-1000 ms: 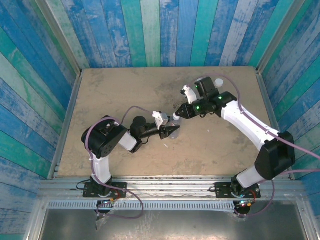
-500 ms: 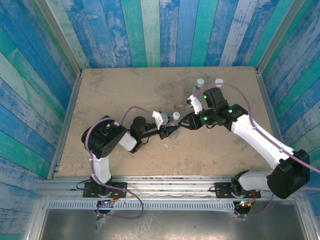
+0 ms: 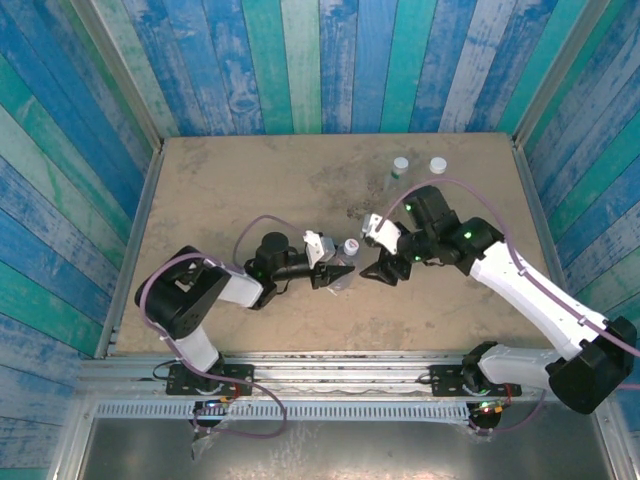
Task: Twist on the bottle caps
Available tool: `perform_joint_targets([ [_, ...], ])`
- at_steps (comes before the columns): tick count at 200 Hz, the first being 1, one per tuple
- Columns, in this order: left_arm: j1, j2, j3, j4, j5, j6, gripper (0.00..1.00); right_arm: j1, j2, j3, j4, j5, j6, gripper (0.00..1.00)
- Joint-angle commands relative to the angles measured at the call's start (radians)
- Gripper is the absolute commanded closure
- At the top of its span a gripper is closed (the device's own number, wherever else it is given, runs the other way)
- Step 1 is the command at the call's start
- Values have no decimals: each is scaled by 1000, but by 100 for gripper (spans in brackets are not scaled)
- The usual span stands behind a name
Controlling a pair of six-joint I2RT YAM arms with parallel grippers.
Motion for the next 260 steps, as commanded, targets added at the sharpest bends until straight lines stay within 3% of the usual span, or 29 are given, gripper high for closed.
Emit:
perform_joint_targets([
  [1, -5, -85, -12, -106, 82, 90, 48, 29, 16, 53, -97, 1, -166, 30],
  [134, -5, -100, 12, -213, 118, 181, 47, 34, 289, 244, -173, 29, -201, 54],
  [174, -5, -89, 18, -183, 76, 141, 48, 34, 308, 259, -176, 25, -158, 71],
  [197, -23, -73, 16, -106, -68, 77, 48, 34, 319, 273, -156, 60, 3, 76],
  [218, -35, -31, 15, 1, -213, 12, 49, 39, 333, 284, -109, 163, 293, 79],
  [260, -53, 33, 39, 14, -312, -28, 48, 123, 306, 252, -88, 454, 815, 76],
])
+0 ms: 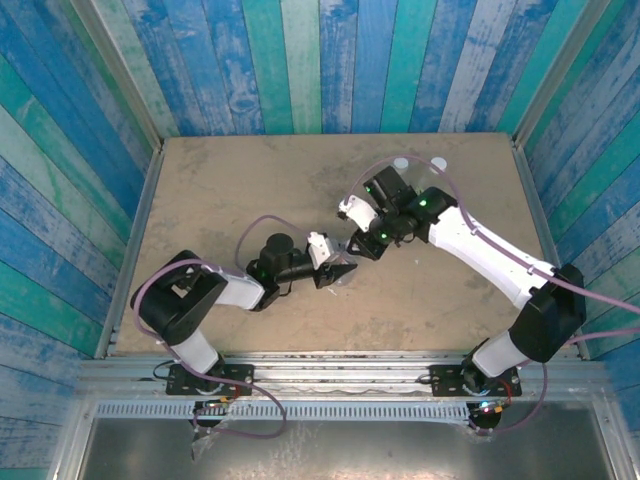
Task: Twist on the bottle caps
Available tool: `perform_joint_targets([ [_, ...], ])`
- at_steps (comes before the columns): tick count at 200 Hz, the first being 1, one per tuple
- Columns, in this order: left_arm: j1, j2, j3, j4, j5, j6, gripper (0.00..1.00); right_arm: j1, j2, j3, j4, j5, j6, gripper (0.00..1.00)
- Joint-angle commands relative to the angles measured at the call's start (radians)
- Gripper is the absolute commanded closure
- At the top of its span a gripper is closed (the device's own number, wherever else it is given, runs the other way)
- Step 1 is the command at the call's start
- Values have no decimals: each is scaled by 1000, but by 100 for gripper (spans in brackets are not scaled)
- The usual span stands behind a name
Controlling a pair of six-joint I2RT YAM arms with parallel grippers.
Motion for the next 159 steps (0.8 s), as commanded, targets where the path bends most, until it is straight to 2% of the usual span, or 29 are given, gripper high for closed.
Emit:
perform_joint_targets([
  [1, -5, 49, 23, 54, -135, -57, 48, 66, -13, -12, -4, 223, 407, 76],
  [26, -5, 44, 18, 45, -144, -57, 48, 119, -27, -7, -28, 329, 532, 73],
  [46, -5, 37, 9, 37, -123, -40, 48, 119, -61, -25, -9, 345, 518, 66],
  [56, -5, 36, -1, 39, -104, -24, 47, 117, -77, -30, 1, 339, 485, 58],
  [72, -4, 17, -6, 4, -91, -2, 47, 110, -103, -43, 31, 282, 375, 41],
  [89, -4, -1, -13, -16, -53, 31, 47, 104, -147, -74, 63, 181, 215, 33],
  [114, -5, -33, 2, -113, 114, 119, 45, 81, -224, -134, 76, 75, -72, 31],
  [137, -5, -76, 40, -308, 273, 238, 47, 76, -288, -193, 37, -66, -381, 33],
  [159, -4, -103, 63, -387, 375, 278, 48, 74, -326, -216, 7, -132, -520, 38],
])
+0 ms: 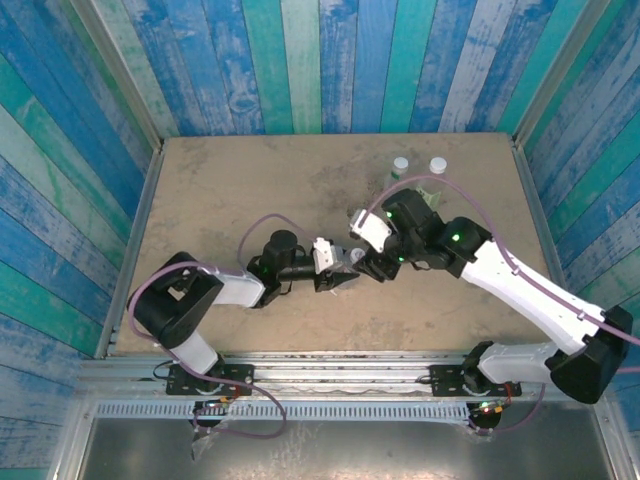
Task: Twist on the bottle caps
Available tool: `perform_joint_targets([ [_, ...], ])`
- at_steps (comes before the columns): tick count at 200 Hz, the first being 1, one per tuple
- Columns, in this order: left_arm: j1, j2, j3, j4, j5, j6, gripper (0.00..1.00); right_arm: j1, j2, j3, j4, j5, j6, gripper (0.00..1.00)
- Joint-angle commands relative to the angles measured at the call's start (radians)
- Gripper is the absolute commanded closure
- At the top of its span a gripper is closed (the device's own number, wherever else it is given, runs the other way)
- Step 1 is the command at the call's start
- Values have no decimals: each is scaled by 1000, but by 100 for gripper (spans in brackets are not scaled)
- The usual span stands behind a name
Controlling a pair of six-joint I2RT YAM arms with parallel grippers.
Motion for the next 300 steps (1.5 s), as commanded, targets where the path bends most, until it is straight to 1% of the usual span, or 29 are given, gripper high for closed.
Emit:
perform_joint_targets([
  [1, -1, -60, 25, -212, 192, 103, 48, -3, -36, -27, -51, -144, -320, 38],
  [14, -1, -75, 42, -249, 255, 102, 48, -5, -35, -14, -72, -140, -360, 43],
  [28, -2, -90, 65, -313, 317, 121, 47, -4, -18, 12, -102, -163, -398, 46],
  [49, -2, -105, 82, -374, 354, 150, 47, -5, 21, 45, -128, -184, -418, 52],
  [61, -2, -109, 86, -384, 360, 158, 47, -5, 41, 62, -153, -203, -432, 53],
  [77, -2, -106, 91, -382, 368, 160, 47, -5, 63, 76, -171, -213, -447, 50],
  [126, -1, -116, 83, -374, 354, 164, 47, -12, 94, 75, -203, -235, -470, 53],
  [145, -1, -128, 80, -372, 353, 164, 47, -14, 105, 79, -205, -237, -467, 57],
  [182, -2, -128, 78, -361, 353, 158, 47, -14, 135, 90, -212, -255, -460, 62],
  [210, -2, -123, 80, -364, 347, 156, 47, -14, 156, 106, -219, -258, -456, 70],
  [228, -2, -122, 73, -343, 319, 142, 47, -14, 156, 114, -222, -257, -450, 72],
  [239, -1, -121, 60, -288, 273, 93, 48, -14, 152, 114, -219, -254, -435, 75],
  [249, -1, -118, 45, -215, 199, 35, 47, -14, 148, 115, -206, -241, -395, 76],
  [259, -2, -115, 35, -153, 102, -11, 47, -14, 144, 114, -186, -211, -334, 76],
  [267, -2, -111, 27, -101, 44, -52, 47, -14, 140, 111, -162, -169, -265, 76],
  [282, -2, -88, 26, -15, -40, -124, 48, -17, 132, 103, -110, -52, -122, 77],
  [300, -1, -46, 50, 23, -120, -197, 48, -19, 129, 98, -42, 75, 63, 77],
])
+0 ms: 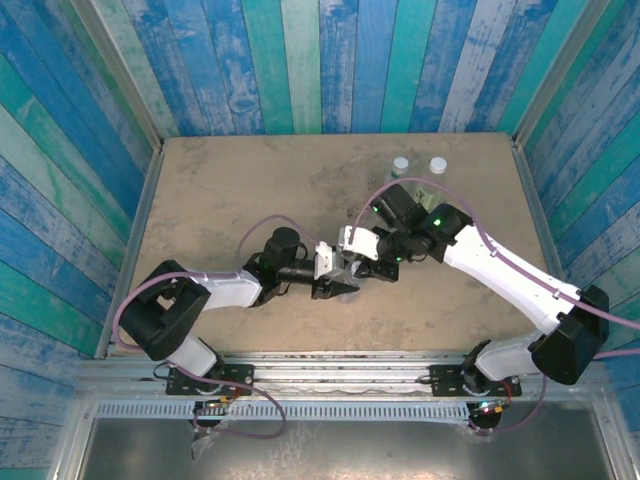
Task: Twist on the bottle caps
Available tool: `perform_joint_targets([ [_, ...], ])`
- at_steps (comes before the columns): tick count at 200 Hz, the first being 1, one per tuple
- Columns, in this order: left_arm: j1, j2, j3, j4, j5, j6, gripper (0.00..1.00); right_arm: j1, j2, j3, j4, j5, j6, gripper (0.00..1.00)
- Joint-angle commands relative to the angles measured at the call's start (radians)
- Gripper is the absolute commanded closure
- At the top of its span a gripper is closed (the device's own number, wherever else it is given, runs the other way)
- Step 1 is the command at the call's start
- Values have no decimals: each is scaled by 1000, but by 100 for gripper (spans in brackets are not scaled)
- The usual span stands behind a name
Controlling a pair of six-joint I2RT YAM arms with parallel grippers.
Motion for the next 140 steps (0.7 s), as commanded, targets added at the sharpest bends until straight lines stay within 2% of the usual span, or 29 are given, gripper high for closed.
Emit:
perform_joint_targets([
  [1, 8, 33, 28, 173, -215, -175, 48, 2, -15, 7, 78, 175, 303, 77],
  [12, 6, 57, 28, 217, -243, -207, 49, 2, -9, 8, 103, 239, 437, 79],
  [35, 4, 84, 2, 330, -323, -272, 49, 9, -2, 3, 106, 289, 700, 81],
  [48, 4, 87, -7, 346, -351, -287, 48, 24, -17, -30, 122, 303, 791, 81],
  [90, -1, 59, -15, 272, -274, -222, 44, 53, -91, -98, 175, 318, 774, 80],
  [108, -3, 33, -39, 268, -205, -163, 36, 42, -122, -108, 172, 326, 727, 81],
  [140, -3, -4, -112, 365, -212, -171, 13, -38, -187, -138, 190, 243, 662, 81],
])
